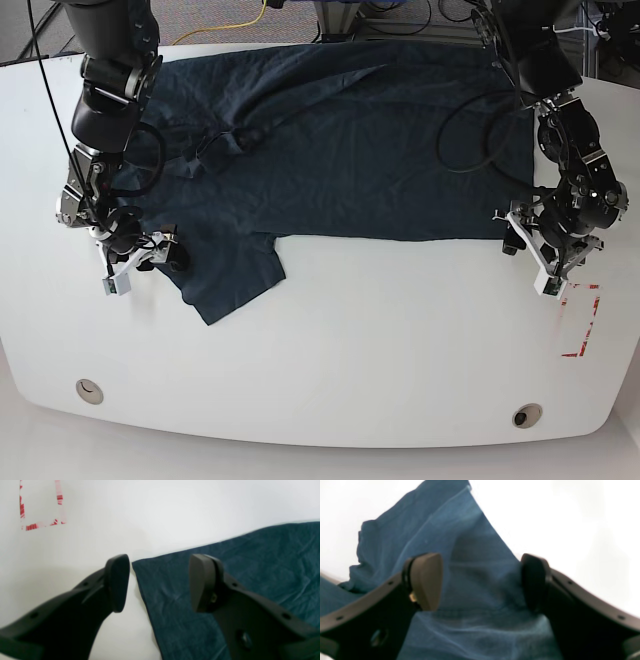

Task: Layout the t-shirt on the table in an organized manner, then fold the t-shirt properly
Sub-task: 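Grasp the hem-side edge of the navy shirt with both grippers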

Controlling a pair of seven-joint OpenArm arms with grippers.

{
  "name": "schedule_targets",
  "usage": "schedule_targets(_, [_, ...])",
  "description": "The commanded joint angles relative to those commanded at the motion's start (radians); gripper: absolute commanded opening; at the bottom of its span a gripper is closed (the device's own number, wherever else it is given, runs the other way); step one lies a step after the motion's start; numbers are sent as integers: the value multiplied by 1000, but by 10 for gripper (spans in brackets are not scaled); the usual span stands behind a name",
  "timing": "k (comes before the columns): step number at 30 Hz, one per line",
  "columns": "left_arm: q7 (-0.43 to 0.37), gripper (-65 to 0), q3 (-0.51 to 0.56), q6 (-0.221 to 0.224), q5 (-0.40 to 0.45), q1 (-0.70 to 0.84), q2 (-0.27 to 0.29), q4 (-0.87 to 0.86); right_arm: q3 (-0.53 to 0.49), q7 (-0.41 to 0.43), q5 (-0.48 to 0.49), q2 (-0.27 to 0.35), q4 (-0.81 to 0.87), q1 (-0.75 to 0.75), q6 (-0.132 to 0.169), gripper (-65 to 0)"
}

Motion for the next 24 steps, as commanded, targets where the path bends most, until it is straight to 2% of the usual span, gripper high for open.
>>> schedule_targets(1, [0,-297,0,0,0,0,0,-2,0,0,0,0,12,-8,0,-187])
schedule_targets(4, [0,-297,0,0,0,8,0,-2,0,-2,0,-2,68,-38,0,-255])
schedule_targets(6, [0,-297,0,0,0,9,0,-2,0,-3,0,-3,78,-43,0,-336])
schedule_targets(10, [-2,-296,0,0,0,11,3,-3,0,-3,-2,-3,78,-44,0,-547])
schedule_targets(12, [-2,-294,-17,0,0,11,6,-11,-2,-3,-3,-3,80,-44,0,-604])
schedule_targets(16, [0,-293,-98,0,-14,3,26,-52,-2,-3,-5,-2,81,-44,0,-612])
schedule_targets(18, [0,-292,-173,0,-48,-12,32,-98,-2,-3,-6,-2,81,-44,0,-614])
schedule_targets(20, [0,-292,-201,0,-69,-28,34,-137,-2,-3,-6,-2,81,-44,0,-614])
schedule_targets(24, [-3,-292,-239,0,-84,-43,-2,-264,-2,-3,-6,-2,81,-43,0,-614])
